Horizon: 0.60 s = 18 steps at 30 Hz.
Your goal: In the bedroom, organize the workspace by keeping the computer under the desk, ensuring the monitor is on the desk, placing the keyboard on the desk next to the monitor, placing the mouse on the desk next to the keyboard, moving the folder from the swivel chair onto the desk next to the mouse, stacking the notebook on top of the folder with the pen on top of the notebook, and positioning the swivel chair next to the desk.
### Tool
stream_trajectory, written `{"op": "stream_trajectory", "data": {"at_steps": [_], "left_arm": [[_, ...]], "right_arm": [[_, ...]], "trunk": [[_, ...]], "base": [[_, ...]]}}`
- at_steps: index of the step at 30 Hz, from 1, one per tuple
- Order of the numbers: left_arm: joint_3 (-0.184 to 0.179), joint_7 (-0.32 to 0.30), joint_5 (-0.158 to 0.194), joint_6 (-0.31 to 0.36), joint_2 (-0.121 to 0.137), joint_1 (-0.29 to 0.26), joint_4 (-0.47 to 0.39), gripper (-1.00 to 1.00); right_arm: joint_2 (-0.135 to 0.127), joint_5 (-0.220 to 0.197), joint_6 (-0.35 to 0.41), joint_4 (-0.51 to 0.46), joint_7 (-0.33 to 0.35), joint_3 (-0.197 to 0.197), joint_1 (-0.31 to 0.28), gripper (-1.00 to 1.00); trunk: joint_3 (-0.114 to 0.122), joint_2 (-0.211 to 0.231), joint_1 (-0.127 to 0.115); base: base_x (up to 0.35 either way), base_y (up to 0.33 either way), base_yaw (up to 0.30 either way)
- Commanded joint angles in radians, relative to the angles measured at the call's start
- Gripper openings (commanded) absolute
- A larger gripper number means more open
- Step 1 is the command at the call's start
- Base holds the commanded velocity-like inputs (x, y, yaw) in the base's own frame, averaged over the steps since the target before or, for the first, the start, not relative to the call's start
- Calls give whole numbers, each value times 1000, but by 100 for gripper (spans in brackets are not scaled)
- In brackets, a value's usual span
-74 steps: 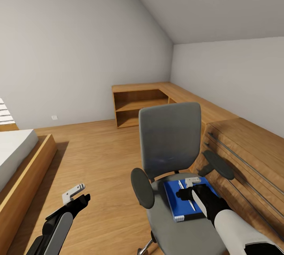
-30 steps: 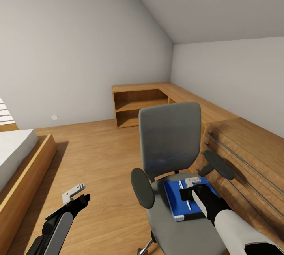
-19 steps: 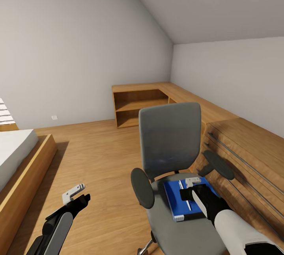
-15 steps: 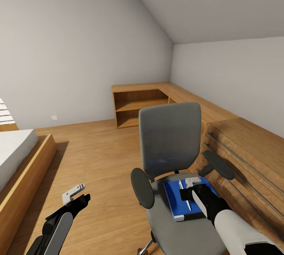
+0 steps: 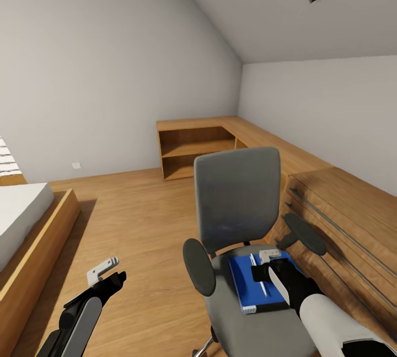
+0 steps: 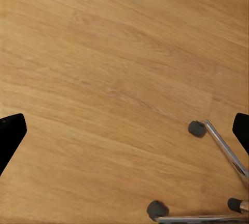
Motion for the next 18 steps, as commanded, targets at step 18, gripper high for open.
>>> {"op": "stream_trajectory", "data": {"at_steps": [18], "left_arm": [[0,9,9,2,0,-1,-1,100]], "right_arm": [[-3,-6,34,-115,5,4,7,-100]], "trunk": [[55,126,-69]], "base": [[-35,0,0]]}}
